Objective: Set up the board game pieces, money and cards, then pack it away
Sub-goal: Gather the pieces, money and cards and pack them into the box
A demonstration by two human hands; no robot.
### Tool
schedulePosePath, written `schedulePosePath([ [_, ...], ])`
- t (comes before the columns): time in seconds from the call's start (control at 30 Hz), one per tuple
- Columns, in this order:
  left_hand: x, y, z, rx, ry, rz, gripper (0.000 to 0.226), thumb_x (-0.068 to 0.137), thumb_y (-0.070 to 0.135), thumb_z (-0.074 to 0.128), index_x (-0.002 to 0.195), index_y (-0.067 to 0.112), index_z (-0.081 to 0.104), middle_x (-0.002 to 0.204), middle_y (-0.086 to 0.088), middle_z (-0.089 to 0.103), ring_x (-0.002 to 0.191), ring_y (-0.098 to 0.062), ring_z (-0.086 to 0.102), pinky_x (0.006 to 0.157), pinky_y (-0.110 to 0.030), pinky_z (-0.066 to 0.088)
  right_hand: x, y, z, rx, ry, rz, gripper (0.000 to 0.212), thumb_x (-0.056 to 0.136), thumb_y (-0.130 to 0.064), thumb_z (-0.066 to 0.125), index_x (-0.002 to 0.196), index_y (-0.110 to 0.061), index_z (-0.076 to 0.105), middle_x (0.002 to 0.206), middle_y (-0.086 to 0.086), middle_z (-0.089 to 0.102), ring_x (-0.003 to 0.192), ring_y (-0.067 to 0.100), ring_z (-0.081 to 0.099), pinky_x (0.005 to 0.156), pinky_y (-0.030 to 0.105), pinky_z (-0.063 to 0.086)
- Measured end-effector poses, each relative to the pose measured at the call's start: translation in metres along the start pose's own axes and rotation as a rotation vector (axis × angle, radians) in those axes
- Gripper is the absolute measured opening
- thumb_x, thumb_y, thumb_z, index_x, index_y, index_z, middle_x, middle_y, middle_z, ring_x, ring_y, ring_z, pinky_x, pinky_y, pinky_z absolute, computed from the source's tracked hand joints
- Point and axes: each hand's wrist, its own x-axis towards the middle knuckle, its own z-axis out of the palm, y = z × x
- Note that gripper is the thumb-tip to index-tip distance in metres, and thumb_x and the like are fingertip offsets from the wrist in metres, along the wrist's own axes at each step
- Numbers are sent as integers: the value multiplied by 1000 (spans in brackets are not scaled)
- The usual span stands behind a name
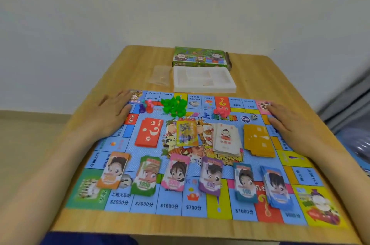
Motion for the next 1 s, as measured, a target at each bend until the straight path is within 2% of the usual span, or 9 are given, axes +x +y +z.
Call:
schedulePosePath([
  [0.23,-1,-2,0,-5,-4,7,53,102,37,21,153,21,13,160,6,10,146,-8,10,118,-30,4,1,5,4,12,0,-11,54,99,-36,30,149,-17,23,157,-3,16,144,14,15,115,26,6],
  [0.4,-1,0,-1,-1,-8,7,53,103,36,21,152,20,12,160,5,8,146,-9,7,117,-28,3,2,9,7,-5,7,-10,62,93,-47,23,149,-20,24,156,-4,17,144,14,18,117,31,10],
  [0.77,0,-1,0,0,-14,-1,54,103,37,21,153,21,11,160,6,6,146,-8,6,117,-28,3,2,11,9,3,17,-8,57,96,-44,26,149,-21,24,156,-5,18,143,14,19,117,32,11],
  [1.0,-1,0,-2,9,-12,-1,54,103,38,22,153,20,12,160,6,8,146,-9,7,117,-29,4,1,10,8,22,17,2,74,84,-56,17,149,-21,25,156,-5,19,143,14,20,117,34,13],
])
